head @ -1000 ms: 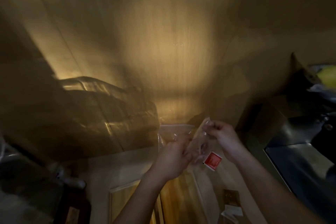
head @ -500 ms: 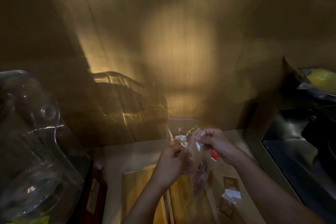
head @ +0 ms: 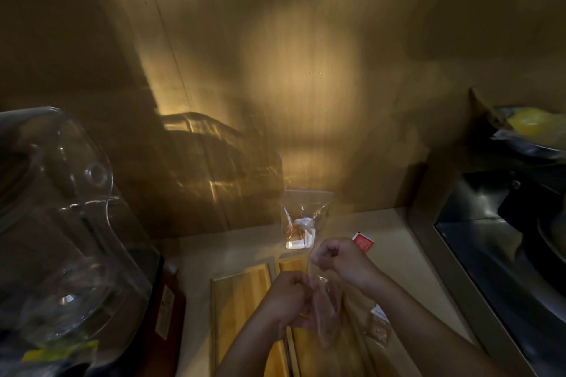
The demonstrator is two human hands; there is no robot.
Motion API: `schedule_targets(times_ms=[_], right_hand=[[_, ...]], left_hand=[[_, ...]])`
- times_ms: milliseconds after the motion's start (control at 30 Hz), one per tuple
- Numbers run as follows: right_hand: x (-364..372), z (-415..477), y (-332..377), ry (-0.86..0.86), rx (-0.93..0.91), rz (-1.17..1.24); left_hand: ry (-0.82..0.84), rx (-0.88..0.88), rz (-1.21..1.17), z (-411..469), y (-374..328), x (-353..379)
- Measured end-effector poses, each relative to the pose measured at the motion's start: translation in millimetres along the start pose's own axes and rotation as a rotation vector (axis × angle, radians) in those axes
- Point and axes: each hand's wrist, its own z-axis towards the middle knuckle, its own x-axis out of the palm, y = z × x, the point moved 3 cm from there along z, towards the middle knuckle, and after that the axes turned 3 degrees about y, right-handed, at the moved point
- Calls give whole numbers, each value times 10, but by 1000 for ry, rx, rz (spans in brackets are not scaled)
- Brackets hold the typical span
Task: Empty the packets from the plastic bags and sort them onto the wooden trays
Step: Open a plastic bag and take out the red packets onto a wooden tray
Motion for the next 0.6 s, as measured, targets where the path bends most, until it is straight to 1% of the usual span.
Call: schedule_targets(times_ms=[67, 167, 233, 333, 467, 600], right_hand=[[22, -6, -45, -61, 9, -67], [-6, -66, -66, -223, 18, -199], [-11, -134, -18, -249, -1, -136], [43, -243, 15, -141, 11, 30], [119, -347, 18, 7, -13, -6], [140, -429, 53, 67, -43, 5]], left_hand=[[-45, 5, -25, 8, 31, -15], [-37, -44, -100, 23, 89, -42], [-55, -68, -157, 26, 106, -59], [-100, -28, -228, 6, 93, -58], [-123, 66, -196, -17, 50, -1], [-194, 88, -176, -8, 68, 39]])
